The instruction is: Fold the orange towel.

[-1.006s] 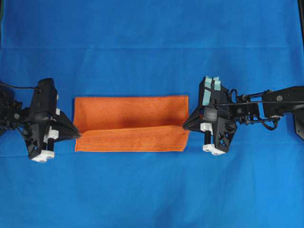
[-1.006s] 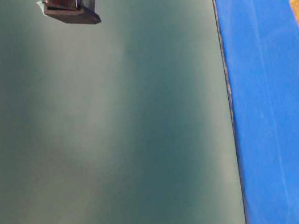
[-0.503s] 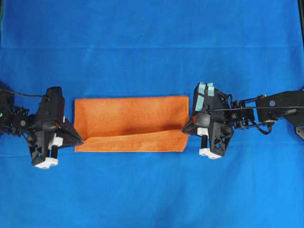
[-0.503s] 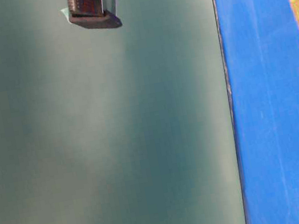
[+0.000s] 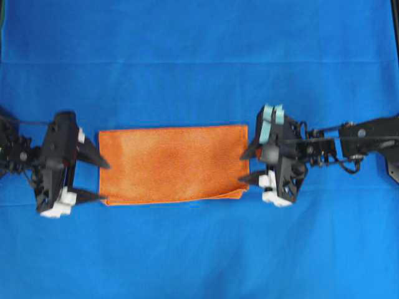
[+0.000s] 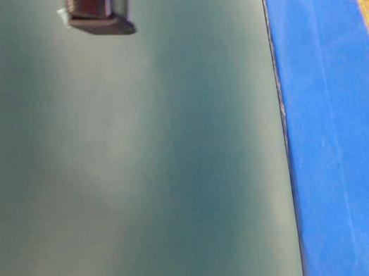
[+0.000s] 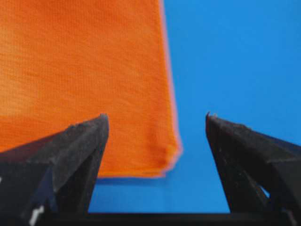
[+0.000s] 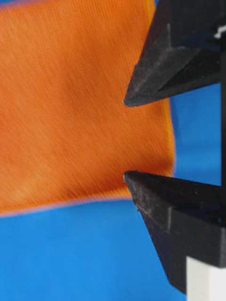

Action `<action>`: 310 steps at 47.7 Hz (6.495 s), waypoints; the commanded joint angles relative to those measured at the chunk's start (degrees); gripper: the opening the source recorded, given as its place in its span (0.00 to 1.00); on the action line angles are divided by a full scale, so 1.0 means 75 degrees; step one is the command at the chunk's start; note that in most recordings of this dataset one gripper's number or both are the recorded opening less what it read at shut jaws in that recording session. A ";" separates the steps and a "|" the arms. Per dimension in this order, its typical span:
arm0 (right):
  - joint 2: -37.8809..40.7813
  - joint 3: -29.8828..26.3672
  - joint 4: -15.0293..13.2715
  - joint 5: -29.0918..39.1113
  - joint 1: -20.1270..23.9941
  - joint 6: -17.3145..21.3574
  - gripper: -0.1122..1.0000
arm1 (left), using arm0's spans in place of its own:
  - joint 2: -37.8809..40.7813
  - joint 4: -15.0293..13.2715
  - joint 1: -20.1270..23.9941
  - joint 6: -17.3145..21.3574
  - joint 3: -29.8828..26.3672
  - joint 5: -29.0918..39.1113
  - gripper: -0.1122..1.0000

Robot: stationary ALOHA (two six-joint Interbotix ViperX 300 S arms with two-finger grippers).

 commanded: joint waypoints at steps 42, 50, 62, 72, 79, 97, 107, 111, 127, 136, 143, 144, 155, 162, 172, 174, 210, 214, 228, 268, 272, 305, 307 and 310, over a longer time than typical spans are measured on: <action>0.1195 -0.0410 -0.0539 -0.0023 -0.1676 -0.0012 0.65 | 0.1734 0.0000 0.2730 0.1500 -0.0012 -0.0316 0.71; 0.1195 -0.0398 -0.0527 -0.0023 -0.1582 0.0000 0.64 | 0.1758 0.0000 0.2730 0.1488 -0.0023 -0.0316 0.70; 0.1207 -0.0398 -0.0539 -0.0023 -0.1336 -0.0012 0.41 | 0.1758 0.0000 0.2730 0.1406 -0.0035 -0.0035 0.44; 0.1195 -0.0375 -0.0551 -0.0023 -0.1313 -0.0035 0.12 | 0.1758 0.0000 0.2730 0.1406 -0.0035 0.0035 0.17; 0.1195 -0.0410 -0.0539 -0.0023 -0.1313 -0.0035 0.12 | 0.1734 0.0000 0.2730 0.1395 -0.0047 0.0117 0.13; 0.0164 -0.0574 -0.0539 0.0984 -0.1313 -0.0012 0.12 | 0.0316 -0.0012 0.2695 0.1430 -0.0937 0.2332 0.13; -0.1008 -0.0691 -0.0539 0.1945 -0.1266 -0.0012 0.12 | -0.1066 0.0000 0.2320 0.1418 -0.1406 0.3387 0.13; -0.1465 -0.0668 -0.0551 0.2145 -0.1184 0.0000 0.12 | -0.1570 -0.0012 0.2145 0.1418 -0.1430 0.3457 0.13; -0.1980 -0.0633 -0.0656 0.1969 -0.1078 -0.0012 0.12 | -0.2367 -0.0012 0.2051 0.1383 -0.1160 0.3375 0.13; -0.1676 -0.0809 -0.0879 0.1945 -0.1371 0.0000 0.12 | -0.2098 -0.0012 0.1863 0.1371 -0.1113 0.2730 0.13; -0.1336 -0.1066 -0.1148 0.1957 -0.2004 0.0000 0.12 | -0.1570 0.0000 0.1324 0.1383 -0.1230 0.1781 0.13; -0.1289 -0.1125 -0.1230 0.1957 -0.2098 0.0000 0.12 | -0.1477 0.0000 0.1254 0.1395 -0.1266 0.1676 0.13; -0.0551 -0.2016 -0.2121 0.1910 -0.3094 -0.0012 0.12 | -0.0105 0.0000 0.0645 0.1512 -0.2109 0.0680 0.13; -0.0047 -0.2719 -0.2590 0.1910 -0.3340 -0.0059 0.12 | 0.0844 0.0012 0.0387 0.1816 -0.3059 0.0539 0.13; 0.0504 -0.3480 -0.3070 0.1957 -0.3445 -0.0070 0.12 | 0.1688 0.0000 0.0234 0.2543 -0.3891 0.0516 0.13; 0.0539 -0.3516 -0.3117 0.1969 -0.3445 -0.0070 0.12 | 0.1746 0.0000 0.0234 0.2578 -0.3984 0.0504 0.13; -0.1207 -0.1301 -0.3164 0.1922 -0.4137 -0.0023 0.12 | 0.4582 0.0000 0.0258 0.3387 -0.7219 0.0035 0.13; -0.1242 -0.1219 -0.3164 0.1898 -0.4137 -0.0047 0.12 | 0.4688 0.0000 0.0246 0.3387 -0.7266 0.0035 0.13; -0.0105 -0.1758 -0.3176 0.0902 -0.3938 -0.0328 0.12 | 0.4207 -0.0035 0.0164 0.2848 -0.5988 -0.0199 0.13; 0.1195 -0.2578 -0.3176 0.0105 -0.3539 -0.0809 0.12 | 0.3680 -0.0047 0.0410 0.1418 -0.3563 -0.2063 0.18; 0.1184 -0.2578 -0.3188 0.0105 -0.3492 -0.0809 0.12 | 0.3680 -0.0035 0.0410 0.1477 -0.3563 -0.2063 0.34; -0.0164 -0.2016 -0.3305 0.0223 -0.3246 -0.0902 0.62 | 0.1395 -0.0035 0.0656 0.2824 -0.3352 -0.0445 0.75; -0.0398 -0.1863 -0.3305 0.0223 -0.3188 -0.0855 0.62 | 0.1184 -0.0035 0.0703 0.2965 -0.3258 -0.0375 0.75; -0.0773 -0.1570 -0.3270 0.0187 -0.3129 -0.0773 0.62 | 0.0809 -0.0035 0.0855 0.3059 -0.3035 -0.0340 0.75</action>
